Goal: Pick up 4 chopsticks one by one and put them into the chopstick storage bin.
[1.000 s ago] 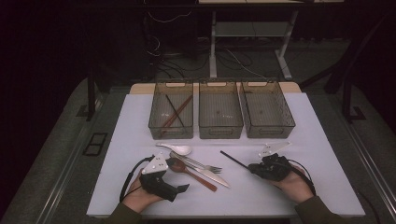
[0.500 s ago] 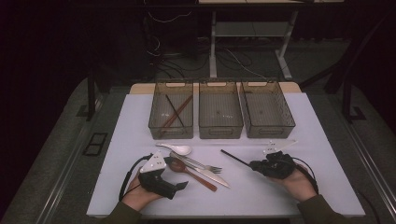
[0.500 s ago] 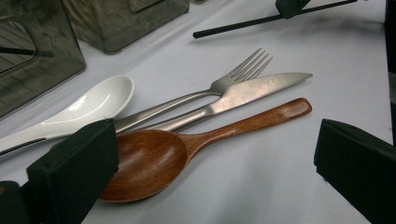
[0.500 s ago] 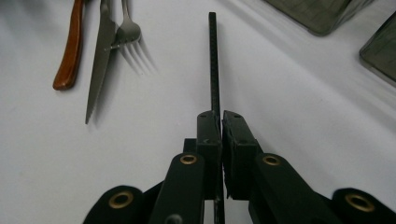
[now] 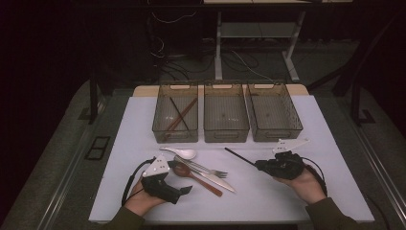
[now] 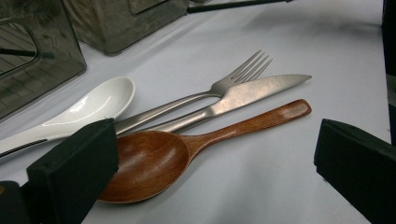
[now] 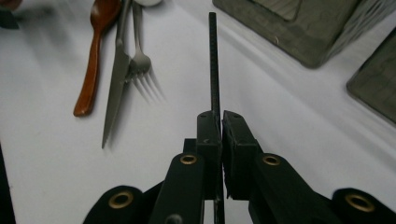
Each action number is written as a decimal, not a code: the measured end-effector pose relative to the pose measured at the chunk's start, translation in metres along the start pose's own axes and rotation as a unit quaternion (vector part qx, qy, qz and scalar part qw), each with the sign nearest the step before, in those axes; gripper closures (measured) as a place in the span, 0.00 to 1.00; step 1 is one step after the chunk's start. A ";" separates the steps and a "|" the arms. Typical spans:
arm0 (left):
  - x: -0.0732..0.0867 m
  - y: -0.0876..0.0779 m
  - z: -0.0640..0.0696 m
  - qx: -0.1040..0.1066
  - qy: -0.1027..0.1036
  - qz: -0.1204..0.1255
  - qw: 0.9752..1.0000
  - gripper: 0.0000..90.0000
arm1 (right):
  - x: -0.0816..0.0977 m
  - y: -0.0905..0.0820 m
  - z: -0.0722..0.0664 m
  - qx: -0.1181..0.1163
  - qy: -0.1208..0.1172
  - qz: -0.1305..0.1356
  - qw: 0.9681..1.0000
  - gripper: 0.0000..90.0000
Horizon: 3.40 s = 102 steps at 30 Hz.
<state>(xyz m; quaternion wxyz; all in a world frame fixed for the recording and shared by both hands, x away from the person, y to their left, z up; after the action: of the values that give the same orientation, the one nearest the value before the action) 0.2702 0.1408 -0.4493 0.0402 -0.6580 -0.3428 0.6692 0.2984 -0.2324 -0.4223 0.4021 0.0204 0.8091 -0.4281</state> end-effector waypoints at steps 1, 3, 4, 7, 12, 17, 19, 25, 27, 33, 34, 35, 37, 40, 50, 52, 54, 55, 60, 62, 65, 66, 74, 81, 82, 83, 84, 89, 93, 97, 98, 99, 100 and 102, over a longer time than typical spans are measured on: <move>0.000 0.000 0.000 0.000 0.001 0.000 1.000 0.00 | -0.002 0.000 0.000 0.000 -0.004 0.002 1.000 0.95; 0.000 0.000 0.000 0.000 0.001 -0.001 1.000 0.00 | -0.007 0.001 -0.002 -0.002 -0.005 0.006 1.000 0.95; 0.000 0.000 0.000 0.000 0.001 -0.001 1.000 0.00 | -0.009 0.002 -0.003 -0.004 -0.007 0.006 1.000 0.95; 0.000 -0.001 0.001 0.000 -0.001 -0.002 1.000 0.00 | -0.014 0.005 -0.004 -0.004 -0.007 0.011 1.000 0.95; 0.000 -0.001 0.001 0.000 -0.001 -0.001 1.000 0.00 | -0.022 0.008 -0.007 -0.009 -0.007 0.016 1.000 0.95; 0.000 -0.001 0.001 0.000 0.000 -0.003 1.000 0.00 | -0.028 0.009 -0.010 -0.012 -0.010 0.024 1.000 0.95; 0.000 -0.001 0.001 0.000 0.000 -0.004 1.000 0.00 | -0.031 0.010 -0.012 -0.014 -0.009 0.028 0.999 0.95; 0.000 -0.001 0.001 0.000 0.002 -0.004 1.000 0.00 | -0.044 0.014 -0.015 -0.017 -0.012 0.037 0.999 0.95; 0.000 -0.001 0.001 0.000 0.002 -0.004 1.000 0.00 | -0.048 0.016 -0.015 -0.020 -0.010 0.039 0.999 0.95; 0.000 -0.001 0.002 0.002 0.001 -0.004 1.000 0.00 | -0.060 0.020 -0.017 -0.019 -0.011 0.046 0.999 0.95; 0.000 -0.001 0.002 0.002 0.000 -0.004 1.000 0.00 | -0.062 0.022 -0.017 -0.019 -0.012 0.048 0.999 0.95; 0.000 -0.001 0.002 0.002 0.000 -0.004 1.000 0.00 | -0.064 0.023 -0.018 -0.020 -0.012 0.047 0.999 0.95; 0.000 -0.001 0.002 0.002 -0.001 -0.003 1.000 0.00 | -0.069 0.026 -0.019 -0.018 -0.015 0.049 0.999 0.95; 0.000 0.000 0.002 0.003 -0.002 -0.004 1.000 0.00 | -0.076 0.030 -0.021 -0.015 -0.014 0.050 0.999 0.95; 0.000 -0.001 0.002 0.003 -0.001 -0.003 1.000 0.00 | -0.102 0.050 -0.030 -0.014 -0.014 0.054 0.998 0.95; 0.000 0.000 0.002 0.003 0.001 -0.002 1.000 0.00 | -0.107 0.053 -0.033 -0.014 -0.015 0.054 0.998 0.95; 0.000 0.000 0.002 0.004 0.001 -0.001 1.000 0.00 | -0.113 0.057 -0.035 -0.010 -0.019 0.054 0.998 0.95; 0.000 0.000 0.003 0.004 0.001 -0.001 1.000 0.00 | -0.116 0.058 -0.036 -0.009 -0.019 0.053 0.998 0.95; -0.001 0.000 0.003 0.005 0.000 0.000 1.000 0.00 | -0.131 0.066 -0.039 -0.004 -0.019 0.054 0.998 0.95; -0.001 0.000 0.003 0.005 0.000 0.000 1.000 0.00 | -0.137 0.069 -0.040 -0.002 -0.018 0.051 0.999 0.95; -0.001 0.000 0.003 0.005 -0.001 0.001 1.000 0.00 | -0.144 0.075 -0.041 0.002 -0.017 0.049 0.999 0.95; -0.001 -0.001 0.003 0.007 0.001 -0.002 1.000 0.00 | -0.147 0.077 -0.042 0.003 -0.017 0.049 0.999 0.95; -0.002 0.000 0.004 0.006 -0.003 0.002 1.000 0.00 | -0.165 0.101 -0.044 0.015 -0.011 0.037 0.999 0.95; -0.003 0.001 0.005 0.006 0.001 0.002 1.000 0.00 | -0.183 0.126 -0.045 0.027 -0.003 0.023 0.999 0.95; -0.003 0.001 0.006 0.007 0.001 0.003 1.000 0.00 | -0.185 0.130 -0.046 0.028 -0.004 0.021 0.999 0.95; -0.003 0.001 0.006 0.008 0.001 0.006 1.000 0.00 | -0.188 0.134 -0.046 0.030 -0.003 0.018 0.999 0.95; -0.004 0.001 0.006 0.009 0.002 0.004 1.000 0.00 | -0.190 0.138 -0.047 0.031 -0.002 0.015 0.999 0.95; -0.004 0.001 0.007 0.009 0.008 0.005 1.000 0.00 | -0.202 0.155 -0.050 0.039 0.003 0.006 0.999 0.95; -0.005 0.001 0.007 0.010 0.006 0.005 1.000 0.00 | -0.209 0.167 -0.053 0.042 0.008 0.000 0.999 0.95; -0.005 0.001 0.007 0.012 0.009 0.005 1.000 0.00 | -0.215 0.178 -0.057 0.045 0.009 -0.008 0.999 0.95; -0.005 0.001 0.007 0.012 0.009 0.005 1.000 0.00 | -0.217 0.180 -0.058 0.046 0.010 -0.009 0.999 0.95; -0.006 0.001 0.008 0.012 0.008 0.006 1.000 0.00 | -0.218 0.182 -0.059 0.047 0.012 -0.011 0.999 0.95; -0.006 0.001 0.008 0.012 0.007 0.006 1.000 0.00 | -0.220 0.185 -0.060 0.048 0.010 -0.013 0.999 0.95; -0.006 0.001 0.008 0.014 0.011 0.003 1.000 0.00 | -0.224 0.189 -0.062 0.052 0.011 -0.016 0.998 0.95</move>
<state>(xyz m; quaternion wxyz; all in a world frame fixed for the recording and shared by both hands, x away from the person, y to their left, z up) 0.2643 0.1343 -0.4453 0.0509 -0.6658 -0.3306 0.6670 0.4817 0.0008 -0.3816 0.3849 0.0334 0.7903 -0.4756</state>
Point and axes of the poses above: each handheld gripper's, and its own axes: y roughly forward along the jaws, x roughly out of its underside, z roughly to its right, the point moved 2 cm from there along y, roughly forward along the jaws, and after that the axes turned 13 degrees about y, right-handed, at the moved point
